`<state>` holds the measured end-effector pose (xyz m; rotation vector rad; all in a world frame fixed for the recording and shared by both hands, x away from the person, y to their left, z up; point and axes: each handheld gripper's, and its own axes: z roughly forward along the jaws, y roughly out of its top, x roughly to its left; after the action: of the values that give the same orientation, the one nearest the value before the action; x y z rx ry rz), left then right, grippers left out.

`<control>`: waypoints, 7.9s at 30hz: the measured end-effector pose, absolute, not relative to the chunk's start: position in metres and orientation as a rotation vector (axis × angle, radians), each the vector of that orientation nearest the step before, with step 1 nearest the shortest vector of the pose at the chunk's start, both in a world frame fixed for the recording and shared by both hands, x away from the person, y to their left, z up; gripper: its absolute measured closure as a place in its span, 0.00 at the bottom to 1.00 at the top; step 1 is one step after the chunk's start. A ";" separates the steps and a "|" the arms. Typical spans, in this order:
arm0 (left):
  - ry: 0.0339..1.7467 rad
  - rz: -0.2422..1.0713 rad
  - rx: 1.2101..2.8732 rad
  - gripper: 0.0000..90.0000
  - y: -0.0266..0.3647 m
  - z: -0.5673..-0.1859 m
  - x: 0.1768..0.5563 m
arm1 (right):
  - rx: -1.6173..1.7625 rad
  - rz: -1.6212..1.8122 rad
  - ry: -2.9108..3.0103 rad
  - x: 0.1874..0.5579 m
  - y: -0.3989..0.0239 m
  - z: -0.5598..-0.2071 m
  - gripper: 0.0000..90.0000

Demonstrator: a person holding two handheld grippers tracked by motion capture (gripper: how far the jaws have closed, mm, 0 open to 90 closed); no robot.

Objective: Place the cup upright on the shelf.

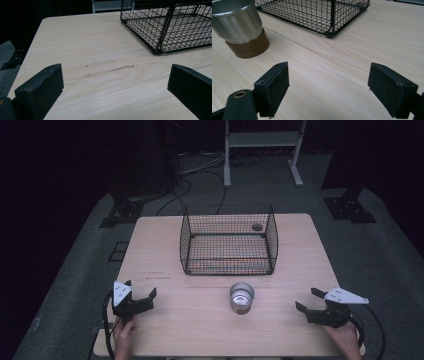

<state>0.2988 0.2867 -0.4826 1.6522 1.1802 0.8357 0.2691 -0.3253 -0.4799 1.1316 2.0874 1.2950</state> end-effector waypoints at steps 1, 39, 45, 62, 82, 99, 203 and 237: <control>1.179 0.836 1.654 0.00 0.287 -0.483 0.299 | 1.128 1.299 2.085 0.269 -0.325 -0.480 0.18; 1.173 0.834 1.665 0.00 0.286 -0.482 0.298 | 0.922 1.394 2.208 0.261 -0.276 -0.449 0.15; 1.173 0.834 1.665 0.00 0.286 -0.482 0.298 | 0.883 1.392 2.241 0.261 -0.265 -0.445 0.15; 1.174 0.834 1.663 0.00 0.286 -0.482 0.298 | 0.777 1.387 2.327 0.263 -0.234 -0.440 0.15; 1.174 0.834 1.662 0.00 0.286 -0.482 0.297 | 0.718 1.348 2.418 0.273 -0.199 -0.442 0.14; 1.173 0.834 1.663 0.00 0.286 -0.482 0.297 | 0.750 1.296 2.447 0.293 -0.181 -0.455 0.11; 1.171 0.833 1.658 0.00 0.286 -0.482 0.297 | 0.693 1.398 2.499 0.329 -0.145 -0.384 0.20; 1.171 0.831 1.656 0.00 0.287 -0.482 0.297 | 0.735 1.430 2.478 0.364 -0.146 -0.340 0.20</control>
<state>0.2969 0.2865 -0.4824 1.6565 1.1708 0.8307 0.3644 -0.1457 -0.3395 0.7350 2.4782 1.4295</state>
